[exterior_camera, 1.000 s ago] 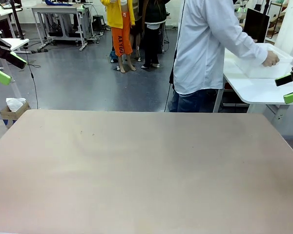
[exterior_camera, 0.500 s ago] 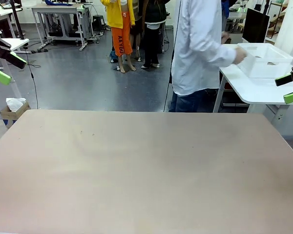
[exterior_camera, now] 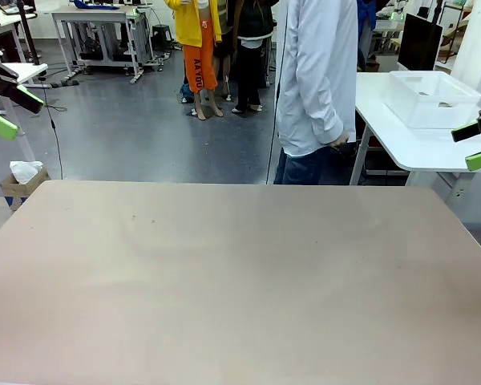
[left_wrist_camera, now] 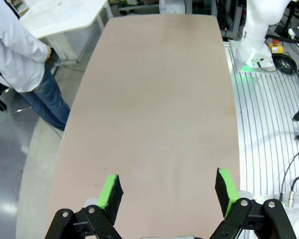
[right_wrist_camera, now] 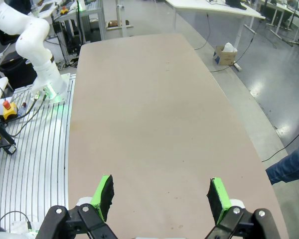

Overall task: Stack the cups and store them in the basket.
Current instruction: Place the stack of Reusable plastic cups into the Pantry Basket.

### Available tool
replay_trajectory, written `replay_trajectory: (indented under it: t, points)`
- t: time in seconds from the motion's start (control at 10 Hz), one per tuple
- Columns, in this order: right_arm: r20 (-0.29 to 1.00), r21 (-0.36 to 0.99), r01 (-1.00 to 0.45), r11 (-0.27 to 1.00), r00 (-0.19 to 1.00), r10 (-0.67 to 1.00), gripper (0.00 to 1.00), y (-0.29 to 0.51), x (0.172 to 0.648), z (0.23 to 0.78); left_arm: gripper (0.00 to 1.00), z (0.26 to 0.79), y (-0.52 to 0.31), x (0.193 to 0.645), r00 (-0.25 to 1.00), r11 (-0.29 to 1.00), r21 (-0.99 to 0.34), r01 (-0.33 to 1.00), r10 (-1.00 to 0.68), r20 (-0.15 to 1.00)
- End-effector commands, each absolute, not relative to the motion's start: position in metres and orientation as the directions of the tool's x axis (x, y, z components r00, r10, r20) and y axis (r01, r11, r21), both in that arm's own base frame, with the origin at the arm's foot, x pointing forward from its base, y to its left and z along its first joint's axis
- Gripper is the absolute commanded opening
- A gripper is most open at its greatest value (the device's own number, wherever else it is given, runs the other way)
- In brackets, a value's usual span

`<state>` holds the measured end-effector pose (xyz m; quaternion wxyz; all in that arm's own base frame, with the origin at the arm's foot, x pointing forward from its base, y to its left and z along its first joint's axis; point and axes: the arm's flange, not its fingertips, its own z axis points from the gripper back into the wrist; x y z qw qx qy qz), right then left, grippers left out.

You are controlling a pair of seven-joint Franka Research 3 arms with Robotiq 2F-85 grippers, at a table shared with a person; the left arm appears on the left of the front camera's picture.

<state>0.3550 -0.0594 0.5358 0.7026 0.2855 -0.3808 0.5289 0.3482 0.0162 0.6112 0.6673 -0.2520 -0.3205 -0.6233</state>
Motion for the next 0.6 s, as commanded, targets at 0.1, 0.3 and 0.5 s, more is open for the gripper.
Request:
replay_trajectory:
  t: [0.1, 0.3, 0.5]
  points:
    - [0.847, -0.016, -0.963, 0.270, 0.131, 0.515, 1.00, -0.0595, 0.3551, 0.5364, 0.97, 0.6144, 0.0152, 0.3483, 0.027, 0.097, 0.052, 0.994, -0.671, 0.741]
    - [0.847, -0.016, -0.963, 0.270, 0.131, 0.515, 1.00, -0.0595, 0.3551, 0.5364, 0.97, 0.6144, 0.0152, 0.3483, 0.027, 0.097, 0.052, 0.994, -0.671, 0.741]
    - [0.847, -0.016, -0.963, 0.270, 0.131, 0.515, 1.00, -0.0595, 0.3551, 0.5364, 0.97, 0.6144, 0.0152, 0.3483, 0.027, 0.097, 0.052, 0.994, -0.671, 0.741]
